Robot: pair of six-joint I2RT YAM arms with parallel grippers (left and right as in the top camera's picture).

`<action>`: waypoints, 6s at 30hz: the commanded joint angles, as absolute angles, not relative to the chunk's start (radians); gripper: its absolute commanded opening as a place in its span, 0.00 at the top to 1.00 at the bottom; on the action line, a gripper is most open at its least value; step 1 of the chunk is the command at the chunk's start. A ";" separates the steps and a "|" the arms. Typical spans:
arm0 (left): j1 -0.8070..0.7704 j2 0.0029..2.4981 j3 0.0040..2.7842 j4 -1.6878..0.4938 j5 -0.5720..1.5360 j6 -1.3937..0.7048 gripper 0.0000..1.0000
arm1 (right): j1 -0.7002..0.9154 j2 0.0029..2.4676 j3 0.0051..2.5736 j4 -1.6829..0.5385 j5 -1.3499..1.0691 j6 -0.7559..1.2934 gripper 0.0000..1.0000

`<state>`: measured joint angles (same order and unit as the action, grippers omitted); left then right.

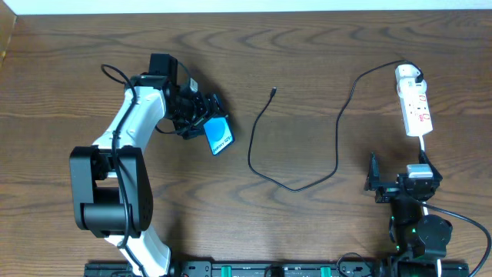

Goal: Plug charger to phone and switch on socket
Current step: 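Carry the upright phone right toward the table center, then raise the right gripper and move it toward the held phone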

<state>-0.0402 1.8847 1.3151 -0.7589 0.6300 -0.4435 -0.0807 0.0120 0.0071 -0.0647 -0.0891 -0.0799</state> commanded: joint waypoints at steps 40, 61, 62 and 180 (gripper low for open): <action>-0.041 1.862 1.321 -0.765 0.901 -0.823 0.36 | -0.074 0.006 0.006 -0.070 -0.084 -0.068 0.01; -0.041 1.862 1.321 -0.765 1.092 -0.894 0.37 | -0.074 0.006 0.006 -0.069 -0.084 -0.068 0.01; -0.041 1.862 1.321 -0.765 1.092 -0.905 0.37 | -0.074 0.006 0.006 -0.069 -0.084 -0.068 0.01; -0.041 1.862 1.321 -0.697 1.132 -1.097 0.37 | 0.043 1.370 1.157 -0.556 -0.493 0.367 0.09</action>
